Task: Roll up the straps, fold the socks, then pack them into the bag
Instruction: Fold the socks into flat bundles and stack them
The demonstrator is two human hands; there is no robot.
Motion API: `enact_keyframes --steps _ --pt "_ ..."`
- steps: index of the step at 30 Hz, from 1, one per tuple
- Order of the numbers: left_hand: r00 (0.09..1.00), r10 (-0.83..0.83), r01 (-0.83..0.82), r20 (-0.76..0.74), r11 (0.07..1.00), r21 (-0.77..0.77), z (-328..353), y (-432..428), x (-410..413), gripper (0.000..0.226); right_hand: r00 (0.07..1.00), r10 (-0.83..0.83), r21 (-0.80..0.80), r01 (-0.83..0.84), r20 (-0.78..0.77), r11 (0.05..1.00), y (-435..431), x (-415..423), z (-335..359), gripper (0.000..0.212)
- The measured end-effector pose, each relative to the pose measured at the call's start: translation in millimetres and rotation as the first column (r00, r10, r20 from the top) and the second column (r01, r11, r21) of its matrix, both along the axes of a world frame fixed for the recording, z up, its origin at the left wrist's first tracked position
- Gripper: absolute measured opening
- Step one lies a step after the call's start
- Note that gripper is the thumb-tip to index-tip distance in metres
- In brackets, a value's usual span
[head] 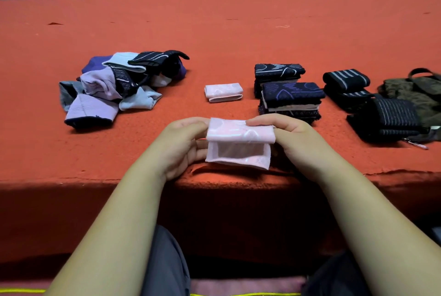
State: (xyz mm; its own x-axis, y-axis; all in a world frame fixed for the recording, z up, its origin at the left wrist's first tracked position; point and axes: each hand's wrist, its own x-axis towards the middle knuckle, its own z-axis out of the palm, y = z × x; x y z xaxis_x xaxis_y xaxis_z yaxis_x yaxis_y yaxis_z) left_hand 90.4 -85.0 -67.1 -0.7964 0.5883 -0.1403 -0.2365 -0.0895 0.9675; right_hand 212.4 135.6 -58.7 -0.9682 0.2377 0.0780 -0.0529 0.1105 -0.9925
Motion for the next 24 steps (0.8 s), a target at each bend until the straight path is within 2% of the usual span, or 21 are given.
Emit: enact_keyframes --steps 5,8,10,12,13,14,17,18,21,24 --pt "0.999 -0.043 0.043 0.025 0.999 -0.010 0.0 -0.5 -1.1 0.049 1.000 -0.021 0.137 0.024 -0.021 0.990 -1.0 -2.0 -3.6 0.046" --pt "0.998 -0.052 0.053 -0.045 0.998 0.019 -3.9 -0.3 2.1 0.039 1.000 -0.028 0.162 0.027 0.008 0.986 -1.5 -2.2 -4.8 0.053" --pt "0.998 -0.021 0.024 -0.061 0.998 0.058 -4.6 -0.2 2.4 0.033 0.999 -0.016 0.091 0.014 0.028 0.996 -1.8 -6.8 -4.1 0.055" --pt "0.998 0.007 0.000 -0.066 0.994 0.107 -2.7 0.4 1.4 0.037 0.999 0.025 -0.090 -0.023 0.028 0.996 -1.7 -15.3 -4.1 0.056" --pt "0.997 0.023 -0.013 -0.071 0.991 0.132 -1.4 0.3 0.6 0.040 0.998 0.054 -0.156 -0.049 0.030 0.987 -1.0 -19.3 -5.4 0.052" --pt "0.996 0.045 -0.033 -0.075 0.988 0.154 -0.3 0.2 -0.1 0.040 0.997 0.076 -0.142 -0.070 0.034 0.987 -0.1 -21.5 -7.2 0.045" --pt "0.992 0.109 -0.094 -0.070 0.977 0.190 0.0 0.0 -2.3 0.038 0.998 0.042 0.185 -0.051 0.052 0.981 -1.3 -16.6 -8.8 0.018" --pt "0.991 0.114 -0.099 -0.072 0.977 0.191 0.6 0.2 -2.6 0.038 0.999 0.026 0.223 -0.035 0.043 0.974 -1.8 -15.8 -9.5 0.013" --pt "0.990 0.104 -0.088 -0.094 0.983 0.163 0.3 0.9 -4.2 0.032 0.999 -0.025 0.181 0.029 -0.024 0.983 -5.6 -19.3 -11.1 0.012" --pt "0.986 0.024 -0.010 -0.163 0.996 0.086 -7.2 1.3 -8.2 0.034 0.996 -0.054 0.159 0.064 -0.066 0.985 -10.0 -26.8 -10.8 0.014"
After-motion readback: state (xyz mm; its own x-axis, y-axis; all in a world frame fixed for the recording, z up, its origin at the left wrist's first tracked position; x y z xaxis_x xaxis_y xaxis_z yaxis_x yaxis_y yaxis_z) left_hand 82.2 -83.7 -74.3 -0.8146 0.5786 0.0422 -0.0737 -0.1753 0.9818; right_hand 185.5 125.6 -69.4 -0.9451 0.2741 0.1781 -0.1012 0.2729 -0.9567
